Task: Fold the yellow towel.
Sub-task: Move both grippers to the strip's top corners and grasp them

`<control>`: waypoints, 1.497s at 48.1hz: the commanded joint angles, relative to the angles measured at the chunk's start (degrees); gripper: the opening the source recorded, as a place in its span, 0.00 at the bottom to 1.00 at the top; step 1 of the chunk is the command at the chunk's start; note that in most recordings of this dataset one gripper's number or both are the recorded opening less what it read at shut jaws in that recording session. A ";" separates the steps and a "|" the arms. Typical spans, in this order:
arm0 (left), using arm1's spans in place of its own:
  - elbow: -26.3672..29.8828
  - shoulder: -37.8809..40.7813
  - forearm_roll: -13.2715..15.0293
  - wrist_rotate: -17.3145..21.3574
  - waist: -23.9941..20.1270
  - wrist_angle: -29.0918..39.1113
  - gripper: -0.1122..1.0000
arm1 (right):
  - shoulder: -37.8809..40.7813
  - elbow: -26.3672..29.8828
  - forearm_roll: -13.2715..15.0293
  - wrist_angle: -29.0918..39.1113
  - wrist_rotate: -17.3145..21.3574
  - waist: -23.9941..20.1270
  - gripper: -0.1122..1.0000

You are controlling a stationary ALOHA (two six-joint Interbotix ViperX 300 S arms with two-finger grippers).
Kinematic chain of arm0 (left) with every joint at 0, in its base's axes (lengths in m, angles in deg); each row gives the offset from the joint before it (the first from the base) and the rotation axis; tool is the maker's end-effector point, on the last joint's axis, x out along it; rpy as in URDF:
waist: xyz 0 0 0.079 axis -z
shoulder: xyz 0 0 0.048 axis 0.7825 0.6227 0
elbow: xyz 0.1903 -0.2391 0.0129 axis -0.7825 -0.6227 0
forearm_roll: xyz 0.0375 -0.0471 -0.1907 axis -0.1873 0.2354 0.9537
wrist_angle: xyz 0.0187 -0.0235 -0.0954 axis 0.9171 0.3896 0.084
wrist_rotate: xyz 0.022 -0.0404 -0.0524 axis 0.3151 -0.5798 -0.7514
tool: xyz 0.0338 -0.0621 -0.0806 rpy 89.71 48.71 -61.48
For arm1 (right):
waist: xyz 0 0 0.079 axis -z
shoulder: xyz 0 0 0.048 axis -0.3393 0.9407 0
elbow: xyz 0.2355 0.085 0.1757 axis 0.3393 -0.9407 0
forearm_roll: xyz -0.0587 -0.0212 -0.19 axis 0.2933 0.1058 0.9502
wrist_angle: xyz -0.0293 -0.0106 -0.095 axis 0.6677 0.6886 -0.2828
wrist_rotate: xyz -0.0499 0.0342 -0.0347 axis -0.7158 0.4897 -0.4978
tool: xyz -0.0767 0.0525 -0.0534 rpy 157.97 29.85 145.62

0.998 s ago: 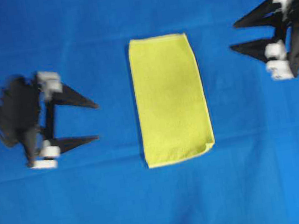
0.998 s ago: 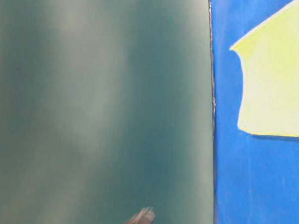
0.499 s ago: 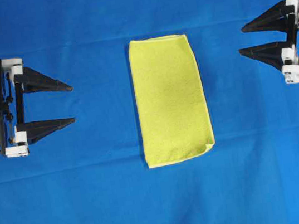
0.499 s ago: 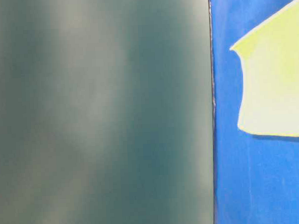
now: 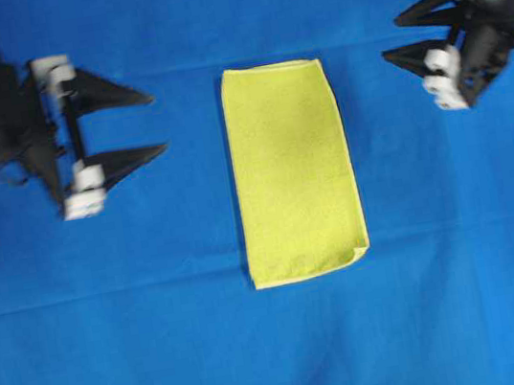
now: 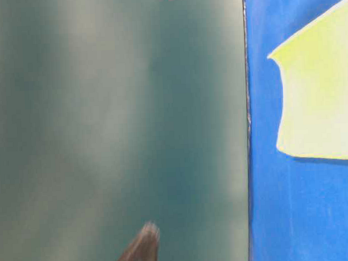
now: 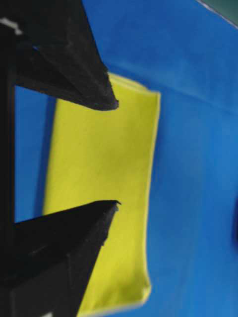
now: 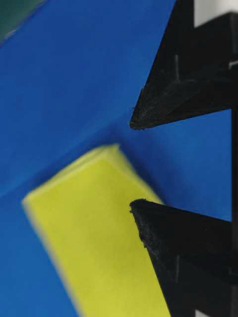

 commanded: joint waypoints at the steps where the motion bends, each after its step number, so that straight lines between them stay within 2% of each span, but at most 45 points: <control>1: 4.92 5.54 0.00 -0.18 -1.93 0.09 0.74 | 4.31 2.99 0.44 0.53 -0.26 1.67 0.66; 15: 16.52 24.61 -0.09 -0.18 -7.82 3.96 0.73 | 18.90 9.67 3.60 0.53 -1.23 3.25 0.66; 23: 20.83 31.82 0.00 -0.18 -10.46 5.80 0.73 | 26.81 12.48 3.87 -1.32 -1.23 4.31 0.66; 34: 22.76 37.35 0.00 -0.26 -11.69 5.71 0.72 | 33.13 14.41 3.60 -6.94 -0.88 4.31 0.66; 48: 22.85 40.61 0.00 -0.18 -12.74 5.63 0.71 | 38.76 16.61 3.69 -7.03 -0.88 5.19 0.66; 57: 22.59 40.69 -0.18 -0.18 -12.74 5.63 0.66 | 40.34 17.23 3.69 -6.68 -0.88 5.63 0.64; 62: 22.50 40.78 -0.26 0.35 -12.74 5.63 0.56 | 40.34 17.14 3.69 -6.59 -1.05 5.63 0.55; 70: 22.76 40.87 -0.44 0.97 -12.66 5.89 0.30 | 40.17 16.70 3.69 -6.86 -1.14 5.45 0.17; 72: 22.76 40.87 -0.44 0.97 -12.66 5.98 0.25 | 40.17 16.61 3.69 -6.94 -1.14 5.45 0.15</control>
